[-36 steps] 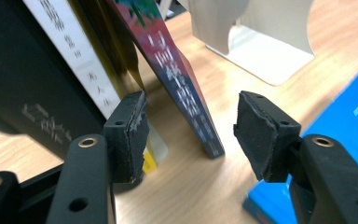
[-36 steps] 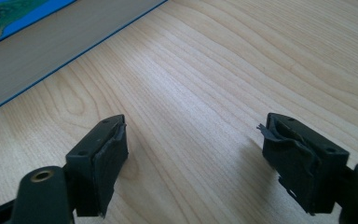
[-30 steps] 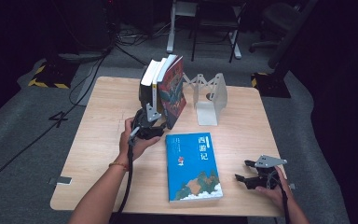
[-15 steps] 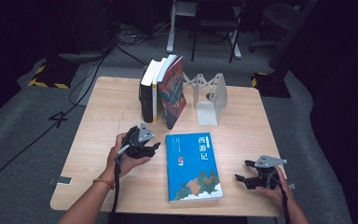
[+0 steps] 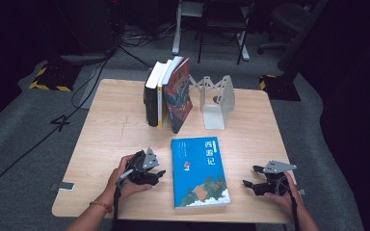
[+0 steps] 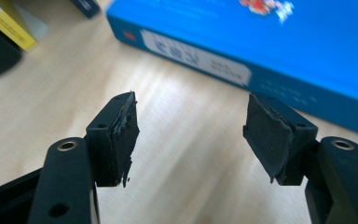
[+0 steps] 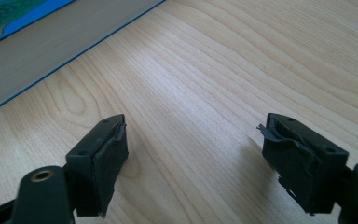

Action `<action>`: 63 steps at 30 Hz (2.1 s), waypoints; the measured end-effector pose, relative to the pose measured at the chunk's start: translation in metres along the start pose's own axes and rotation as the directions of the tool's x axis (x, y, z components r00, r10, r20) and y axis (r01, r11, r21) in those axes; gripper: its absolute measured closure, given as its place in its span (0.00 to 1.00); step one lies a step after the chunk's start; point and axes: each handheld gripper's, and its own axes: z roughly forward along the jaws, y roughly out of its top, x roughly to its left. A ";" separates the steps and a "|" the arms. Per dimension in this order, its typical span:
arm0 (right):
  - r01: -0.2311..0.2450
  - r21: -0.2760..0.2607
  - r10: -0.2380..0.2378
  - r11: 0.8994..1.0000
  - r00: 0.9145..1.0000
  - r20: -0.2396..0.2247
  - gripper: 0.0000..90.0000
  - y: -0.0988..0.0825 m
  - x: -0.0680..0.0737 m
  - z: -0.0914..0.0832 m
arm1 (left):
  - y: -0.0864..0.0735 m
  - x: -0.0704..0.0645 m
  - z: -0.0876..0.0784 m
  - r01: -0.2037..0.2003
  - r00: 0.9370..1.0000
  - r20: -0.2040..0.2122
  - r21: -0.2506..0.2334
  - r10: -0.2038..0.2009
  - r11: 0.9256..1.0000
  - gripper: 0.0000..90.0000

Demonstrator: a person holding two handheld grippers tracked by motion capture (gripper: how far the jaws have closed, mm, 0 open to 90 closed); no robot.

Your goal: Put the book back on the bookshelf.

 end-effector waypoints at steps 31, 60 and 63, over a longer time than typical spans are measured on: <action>0.067 0.002 -0.066 0.998 0.993 -0.102 0.25 0.011 0.019 -0.002 | -0.055 -0.029 -0.013 0.060 0.987 0.147 -0.002 -0.059 0.998 0.27; 0.230 0.012 -0.222 0.973 0.951 -0.216 0.25 0.029 0.059 0.008 | -0.054 -0.025 -0.010 0.027 0.983 0.180 -0.011 -0.024 1.000 0.24; 0.226 0.006 -0.219 0.974 0.951 -0.216 0.25 0.030 0.058 0.007 | -0.054 -0.025 -0.010 0.026 0.983 0.181 -0.011 -0.023 1.000 0.24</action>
